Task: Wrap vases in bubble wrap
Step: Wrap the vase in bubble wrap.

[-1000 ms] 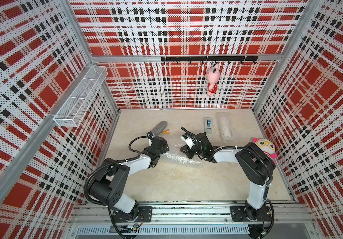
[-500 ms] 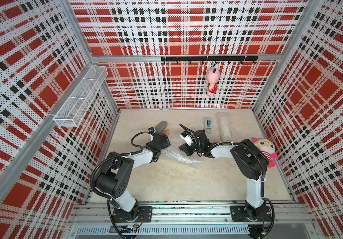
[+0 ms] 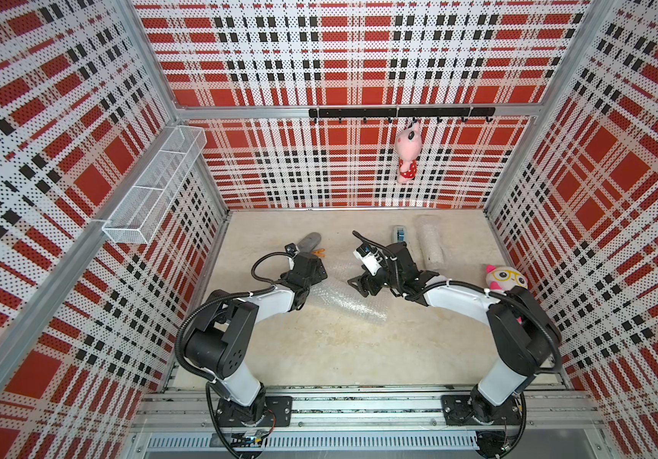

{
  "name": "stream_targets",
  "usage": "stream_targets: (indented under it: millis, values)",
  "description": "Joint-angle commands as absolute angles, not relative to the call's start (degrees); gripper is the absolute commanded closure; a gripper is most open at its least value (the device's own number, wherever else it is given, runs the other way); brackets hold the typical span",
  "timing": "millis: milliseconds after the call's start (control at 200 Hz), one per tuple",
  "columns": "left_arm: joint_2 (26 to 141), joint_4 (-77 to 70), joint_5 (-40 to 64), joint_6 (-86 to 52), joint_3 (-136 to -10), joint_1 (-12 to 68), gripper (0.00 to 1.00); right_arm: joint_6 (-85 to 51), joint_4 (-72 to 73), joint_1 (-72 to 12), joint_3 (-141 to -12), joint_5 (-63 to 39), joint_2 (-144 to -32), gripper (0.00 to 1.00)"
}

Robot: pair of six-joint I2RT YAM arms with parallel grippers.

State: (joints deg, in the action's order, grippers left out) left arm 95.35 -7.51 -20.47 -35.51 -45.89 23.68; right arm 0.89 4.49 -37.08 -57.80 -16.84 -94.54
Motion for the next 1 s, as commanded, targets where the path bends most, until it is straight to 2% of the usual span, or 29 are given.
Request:
stream_targets:
  millis: [0,145,496,616,857,997]
  values:
    - [99.05,0.70,-20.20,-33.52,-44.08,24.34,0.02,4.03,1.96,-39.39,-54.95,-15.82,-91.13,0.08]
    - [99.32,1.05,-20.39,-33.32,-44.51,24.39,0.02,8.48,1.70,-43.15,-53.00,-13.87,-92.25,0.00]
    - [100.01,1.32,-21.01,-33.05,-45.08,24.37,0.02,13.20,-0.39,-47.02,-57.18,-10.08,-102.50,0.00]
    - [100.28,1.41,-21.14,-32.96,-45.48,24.41,0.02,13.52,-1.38,-48.58,-58.28,-9.23,-105.27,0.06]
    - [100.54,1.58,-20.94,-32.98,-45.86,24.40,0.02,12.85,0.78,-49.66,-56.41,-7.79,-106.44,0.23]
    - [100.72,1.98,-20.83,-33.11,-46.38,24.42,0.02,13.35,0.45,-49.75,-56.50,-7.16,-106.86,0.26]
